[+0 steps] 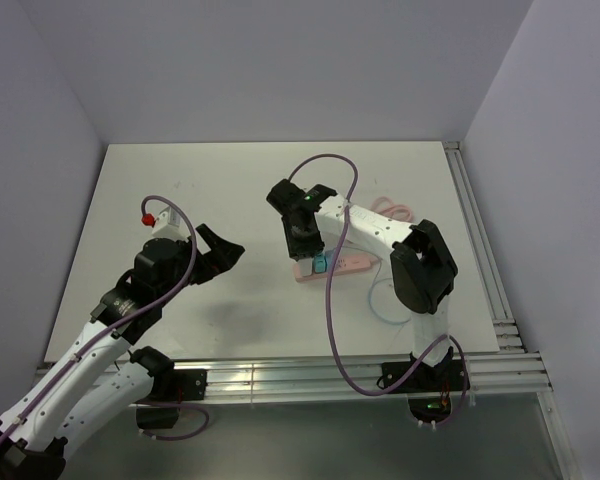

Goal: Insert the plug

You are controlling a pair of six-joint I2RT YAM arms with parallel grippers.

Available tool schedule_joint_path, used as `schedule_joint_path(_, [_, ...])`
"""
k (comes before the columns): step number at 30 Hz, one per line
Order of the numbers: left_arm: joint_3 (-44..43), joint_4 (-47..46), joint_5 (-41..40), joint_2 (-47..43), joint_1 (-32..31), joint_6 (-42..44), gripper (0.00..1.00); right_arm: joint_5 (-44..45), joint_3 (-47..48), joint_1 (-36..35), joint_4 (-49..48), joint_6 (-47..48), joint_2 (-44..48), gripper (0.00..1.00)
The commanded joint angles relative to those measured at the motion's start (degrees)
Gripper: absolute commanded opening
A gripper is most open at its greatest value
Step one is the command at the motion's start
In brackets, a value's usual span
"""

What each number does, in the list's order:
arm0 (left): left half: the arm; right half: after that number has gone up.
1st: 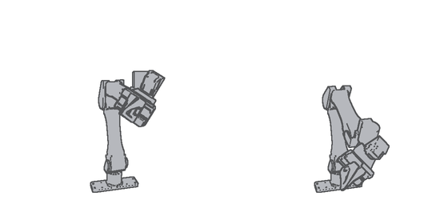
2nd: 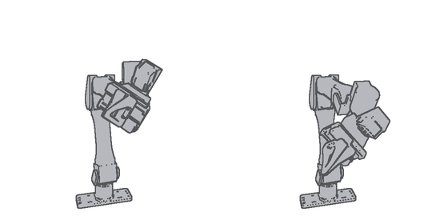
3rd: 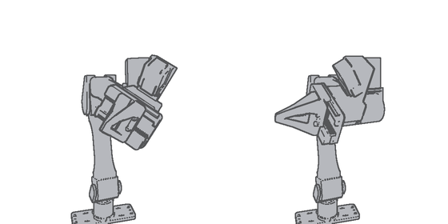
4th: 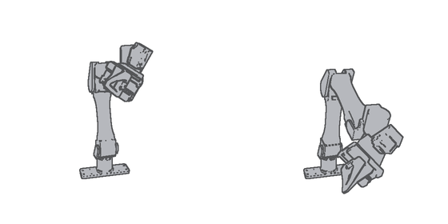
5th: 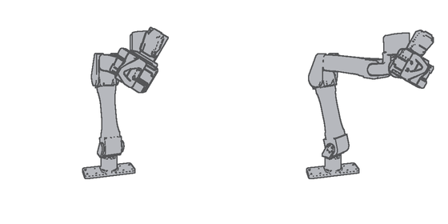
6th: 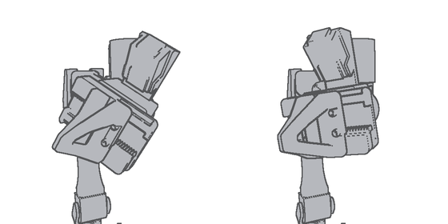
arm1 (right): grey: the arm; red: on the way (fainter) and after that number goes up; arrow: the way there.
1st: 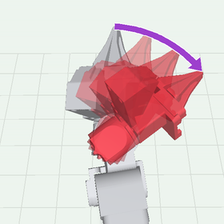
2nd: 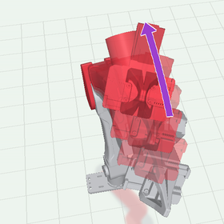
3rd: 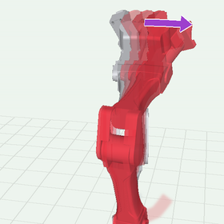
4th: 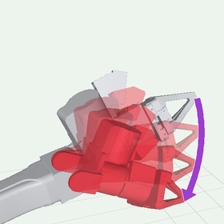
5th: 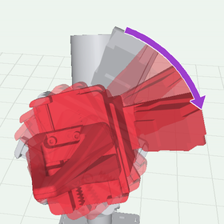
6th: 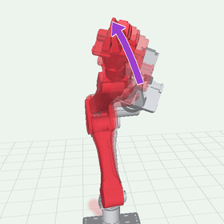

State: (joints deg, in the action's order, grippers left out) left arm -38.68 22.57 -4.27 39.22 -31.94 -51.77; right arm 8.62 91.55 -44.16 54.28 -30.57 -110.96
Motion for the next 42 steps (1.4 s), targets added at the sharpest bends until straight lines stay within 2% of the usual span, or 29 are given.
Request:
schedule_joint_path(1, [-0.26,-1.56,1.20,-0.37,0.22,0.44,0.99,6.67,0.30,0.57,5.48,1.21,1.18,0.00])
schedule_joint_path(16, [-0.08,-1.48,1.20,-0.64,0.22,0.18,0.99,7.73,-0.05,0.39,6.19,1.03,2.94,0.00])
schedule_joint_path(29, [0.09,-1.56,0.93,-0.81,0.30,0.18,0.99,2.98,-2.25,0.48,-1.28,2.62,3.38,0.00])
schedule_joint_path(42, [0.18,-1.12,0.76,-1.69,0.22,0.18,0.99,-1.59,-4.71,0.83,-0.59,3.23,3.64,0.00])
